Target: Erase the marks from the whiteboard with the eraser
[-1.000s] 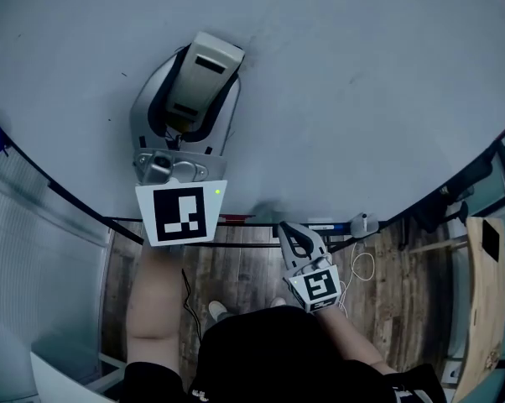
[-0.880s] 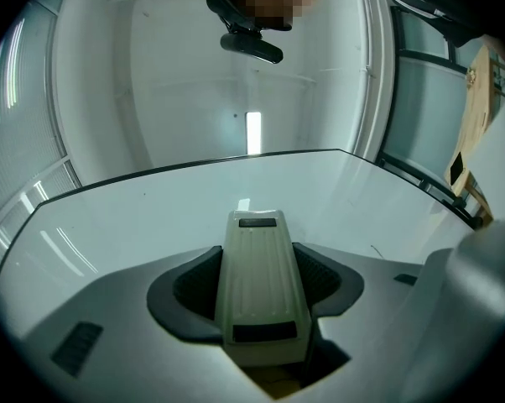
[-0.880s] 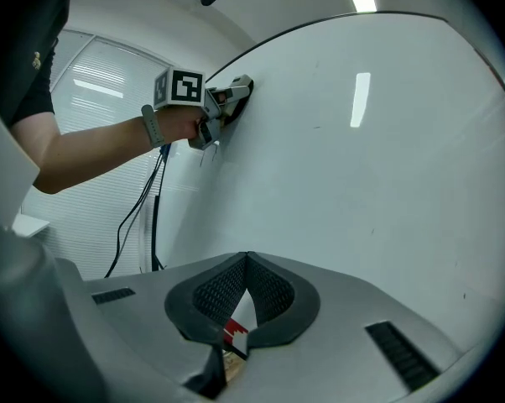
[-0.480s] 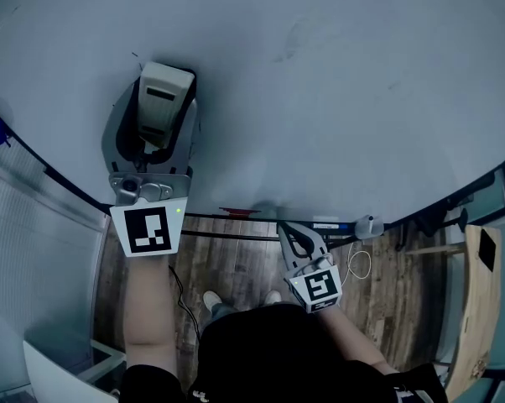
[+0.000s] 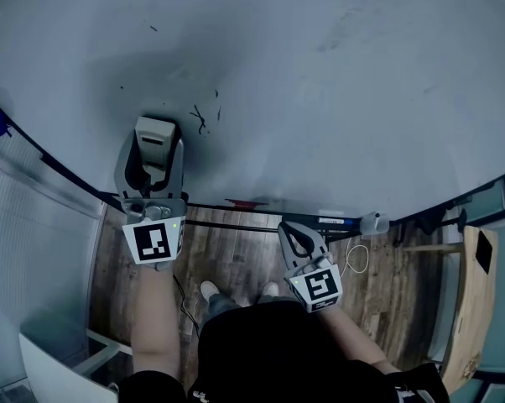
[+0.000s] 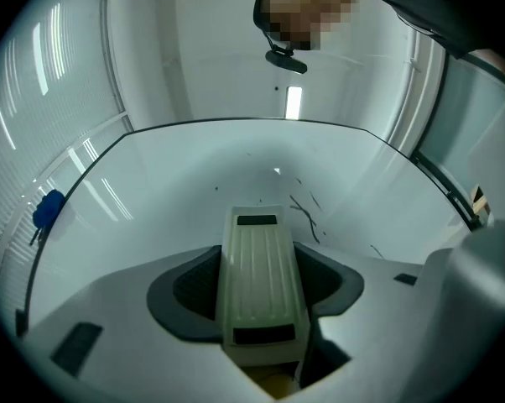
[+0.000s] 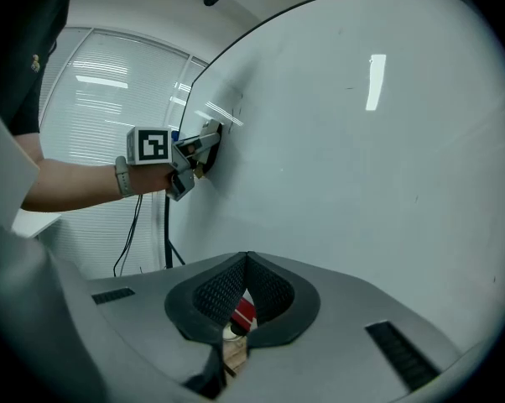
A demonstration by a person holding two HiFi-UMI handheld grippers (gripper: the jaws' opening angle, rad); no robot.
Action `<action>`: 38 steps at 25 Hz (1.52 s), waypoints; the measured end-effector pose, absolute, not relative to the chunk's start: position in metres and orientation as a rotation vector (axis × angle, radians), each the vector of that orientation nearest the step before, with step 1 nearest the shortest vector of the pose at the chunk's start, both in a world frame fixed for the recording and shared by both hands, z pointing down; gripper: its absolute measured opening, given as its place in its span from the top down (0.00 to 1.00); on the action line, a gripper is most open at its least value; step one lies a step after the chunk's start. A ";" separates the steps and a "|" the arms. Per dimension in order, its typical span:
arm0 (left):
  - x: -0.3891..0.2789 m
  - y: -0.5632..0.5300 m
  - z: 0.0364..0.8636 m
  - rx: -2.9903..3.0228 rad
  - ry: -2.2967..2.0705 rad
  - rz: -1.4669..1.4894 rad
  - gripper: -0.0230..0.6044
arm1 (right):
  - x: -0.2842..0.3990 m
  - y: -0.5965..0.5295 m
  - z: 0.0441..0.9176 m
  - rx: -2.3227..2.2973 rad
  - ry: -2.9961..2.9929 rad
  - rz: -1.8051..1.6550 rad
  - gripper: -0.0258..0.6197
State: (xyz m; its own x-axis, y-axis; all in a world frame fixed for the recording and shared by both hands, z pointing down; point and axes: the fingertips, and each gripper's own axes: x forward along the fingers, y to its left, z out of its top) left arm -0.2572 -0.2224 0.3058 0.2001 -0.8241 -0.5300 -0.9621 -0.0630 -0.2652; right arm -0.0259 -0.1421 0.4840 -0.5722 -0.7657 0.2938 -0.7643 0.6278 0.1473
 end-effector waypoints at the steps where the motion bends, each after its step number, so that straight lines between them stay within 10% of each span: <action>1: -0.259 -0.223 0.317 -1.937 1.676 0.309 0.54 | -0.028 -0.142 0.486 1.218 -2.524 -0.007 0.92; 38: -0.271 -0.223 0.248 -1.893 1.663 0.406 0.54 | -0.026 -0.144 0.480 1.225 -2.556 -0.003 0.92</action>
State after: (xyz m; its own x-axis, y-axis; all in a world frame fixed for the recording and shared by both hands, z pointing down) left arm -0.2712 -0.2226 0.2479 0.1764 -0.7968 -0.5779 -0.9734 -0.0540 -0.2226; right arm -0.0258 -0.1445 0.4805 -0.5884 -0.7617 0.2714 -0.7611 0.6350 0.1323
